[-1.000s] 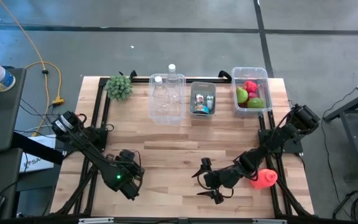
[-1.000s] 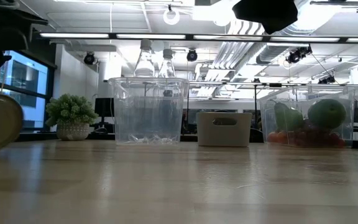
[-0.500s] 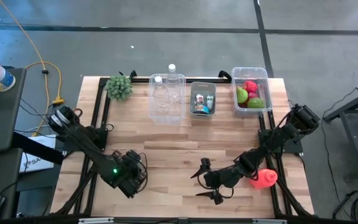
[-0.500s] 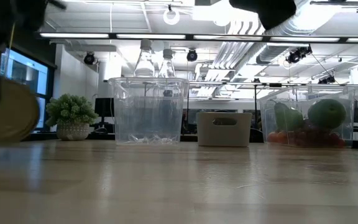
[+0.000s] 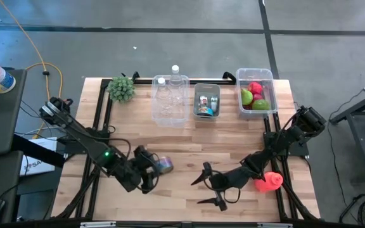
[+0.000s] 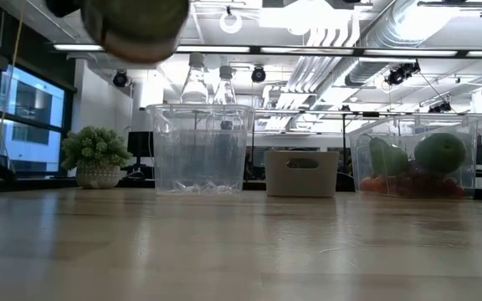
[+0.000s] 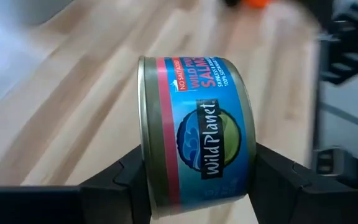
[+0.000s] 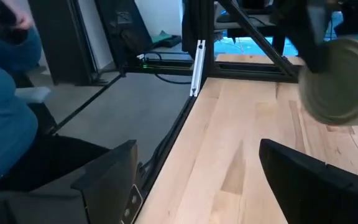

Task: Pick & Place Food Item
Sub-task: Put the blue tuna can into the bin

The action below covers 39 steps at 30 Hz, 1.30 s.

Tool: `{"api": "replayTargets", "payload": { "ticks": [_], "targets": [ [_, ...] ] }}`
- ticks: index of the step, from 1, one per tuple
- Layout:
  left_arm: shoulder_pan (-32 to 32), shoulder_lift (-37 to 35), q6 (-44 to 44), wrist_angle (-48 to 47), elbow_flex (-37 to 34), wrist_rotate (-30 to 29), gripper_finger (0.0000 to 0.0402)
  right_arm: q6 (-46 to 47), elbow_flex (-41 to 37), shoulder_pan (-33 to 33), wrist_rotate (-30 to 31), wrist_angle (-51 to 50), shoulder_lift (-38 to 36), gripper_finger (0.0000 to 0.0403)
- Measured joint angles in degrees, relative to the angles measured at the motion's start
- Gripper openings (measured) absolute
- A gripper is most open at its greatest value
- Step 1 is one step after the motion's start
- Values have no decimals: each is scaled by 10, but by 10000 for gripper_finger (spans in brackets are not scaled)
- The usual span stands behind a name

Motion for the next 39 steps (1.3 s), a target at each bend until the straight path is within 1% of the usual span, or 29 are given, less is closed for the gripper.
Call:
{"api": "replayTargets", "payload": {
  "ticks": [3, 6, 9, 15, 18, 24, 27, 30, 33, 39],
  "targets": [
    [7, 3, 37, 56, 0, 33, 190, 31, 0, 0, 0, -3, 0, 325],
    [8, 4, 43, 63, 0, 60, 191, 87, 0, 0, -5, -34, 0, 325],
    [8, 4, 28, 71, 0, 60, 191, 111, 0, 0, -1, -66, 0, 325],
    [0, 12, 71, 119, 0, 63, 192, 149, 0, 0, 1, -92, 0, 325],
    [3, 20, 101, 162, 1, 64, 192, 148, 0, 0, 17, -90, 0, 325],
    [10, 32, 156, 216, 1, 83, 193, 123, 0, -8, 105, -82, 0, 325],
    [17, 39, 171, 233, 1, 101, 193, 117, -1, -17, 127, -75, 0, 325],
    [26, 49, 191, 234, 1, 104, 193, 109, 0, -27, 103, -38, 0, 325],
    [41, 56, 217, 238, 0, 114, 193, 72, 0, -34, 68, -15, 0, 325],
    [84, 69, 271, 274, 0, 182, 193, 54, 0, -54, 84, -20, 0, 325]
  ]
}}
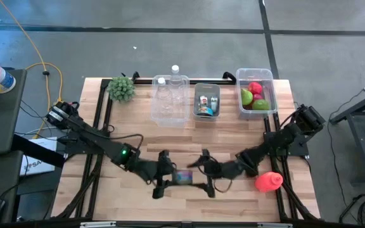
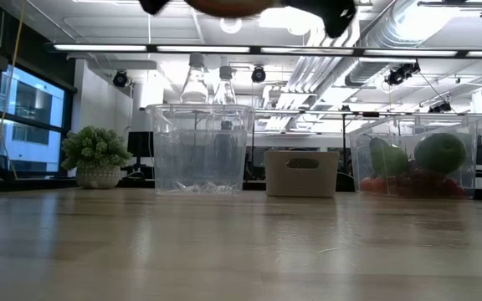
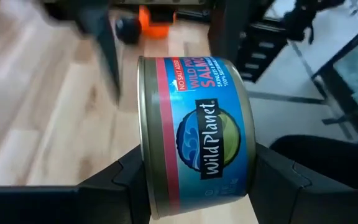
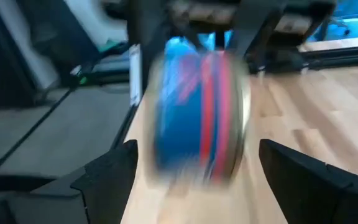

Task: Pick & Place Food Item
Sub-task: Put the blue tuna can into the bin

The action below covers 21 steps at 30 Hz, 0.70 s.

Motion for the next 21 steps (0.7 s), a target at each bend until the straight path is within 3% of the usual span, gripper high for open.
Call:
{"api": "replayTargets", "payload": {
  "ticks": [7, 15, 21],
  "targets": [
    [39, 10, 25, 26, 0, 71, 193, -9, 1, -26, -1, -12, 0, 325],
    [53, 19, 24, 53, 0, 87, 193, -39, 0, -36, -53, -22, 0, 322],
    [53, 21, 87, 58, 0, 95, 193, -43, 0, -19, -70, -33, 0, 260]
  ]
}}
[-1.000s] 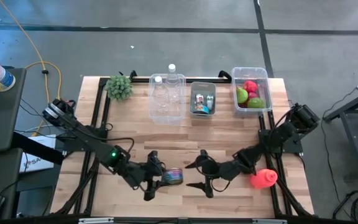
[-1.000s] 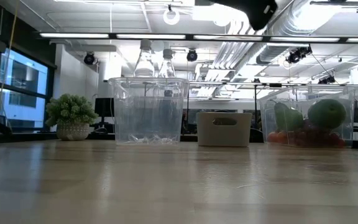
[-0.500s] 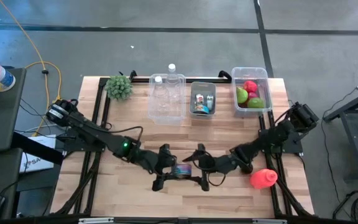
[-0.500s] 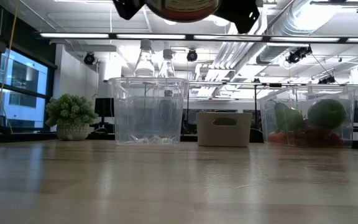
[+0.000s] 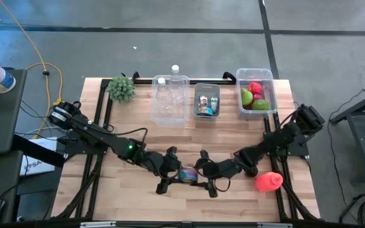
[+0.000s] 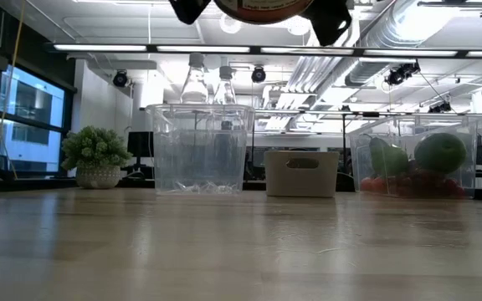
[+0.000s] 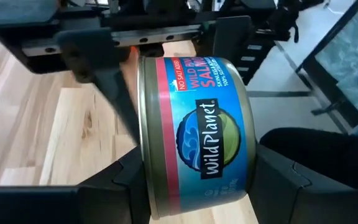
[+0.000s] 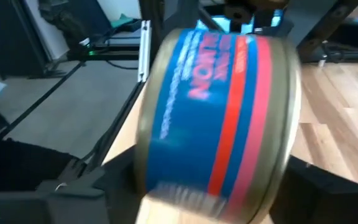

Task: Pick & Place Food Item
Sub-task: Put the blue tuna can into the bin

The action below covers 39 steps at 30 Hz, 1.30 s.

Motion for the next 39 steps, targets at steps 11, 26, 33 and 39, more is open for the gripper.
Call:
{"api": "replayTargets", "payload": {
  "ticks": [11, 26, 33, 39],
  "targets": [
    [12, 0, 32, -1, -1, -12, 193, -13, -1, 2, 17, -23, -1, 172],
    [13, 0, 46, 1, -1, -30, 194, -10, 0, -7, 40, -40, -1, 172],
    [14, 0, 53, 15, 1, -38, 203, -8, 1, -9, 45, -44, 0, 172],
    [14, 0, 55, 16, 1, -43, 204, -11, 1, -13, 45, -48, 0, 171]
  ]
}}
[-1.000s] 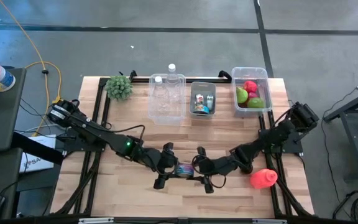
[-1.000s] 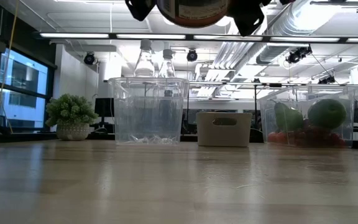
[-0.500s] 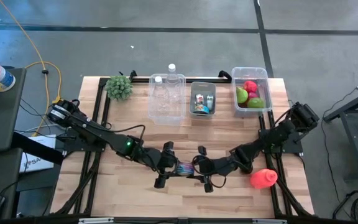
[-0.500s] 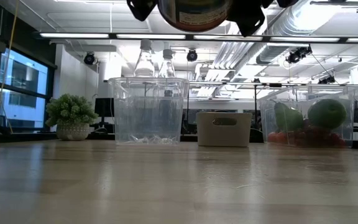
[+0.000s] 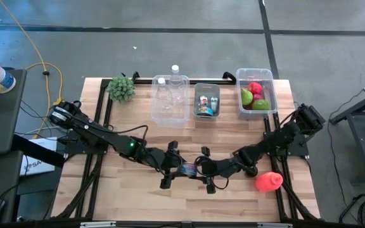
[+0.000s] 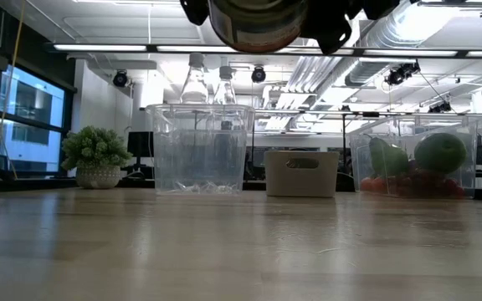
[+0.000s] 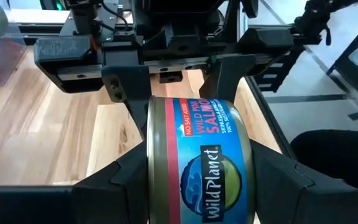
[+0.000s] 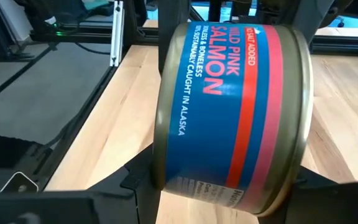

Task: Pick & Place Food Item
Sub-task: Put the blue tuna can into the bin

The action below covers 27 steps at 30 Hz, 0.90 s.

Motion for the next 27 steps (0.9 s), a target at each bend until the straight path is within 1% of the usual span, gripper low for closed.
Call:
{"api": "replayTargets", "payload": {
  "ticks": [7, 11, 14, 17, 19, 21, 24, 27],
  "targets": [
    [0, 0, 10, -4, 0, -4, 209, 4, 0, 0, 2, -10, 0, 171],
    [-3, 0, -4, -11, 0, -19, 239, 19, 0, 1, 1, -28, 0, 171],
    [-4, 0, -14, -12, 0, -50, 266, 23, -1, 0, 3, -40, 1, 171],
    [-4, -1, -24, -14, 0, -57, 284, 35, -1, 0, 9, -53, 1, 171],
    [-3, -1, -25, -17, 0, -59, 287, 57, -1, 1, 41, -81, 1, 171],
    [-5, -3, -26, -26, 0, -56, 288, 97, -1, 0, 90, -136, 1, 171],
    [-9, -17, -15, -69, 0, -51, 288, 148, -3, -4, 157, -218, -14, 171],
    [-9, -38, 9, -132, 0, -52, 288, 194, -1, -14, 202, -271, -42, 171]
  ]
}}
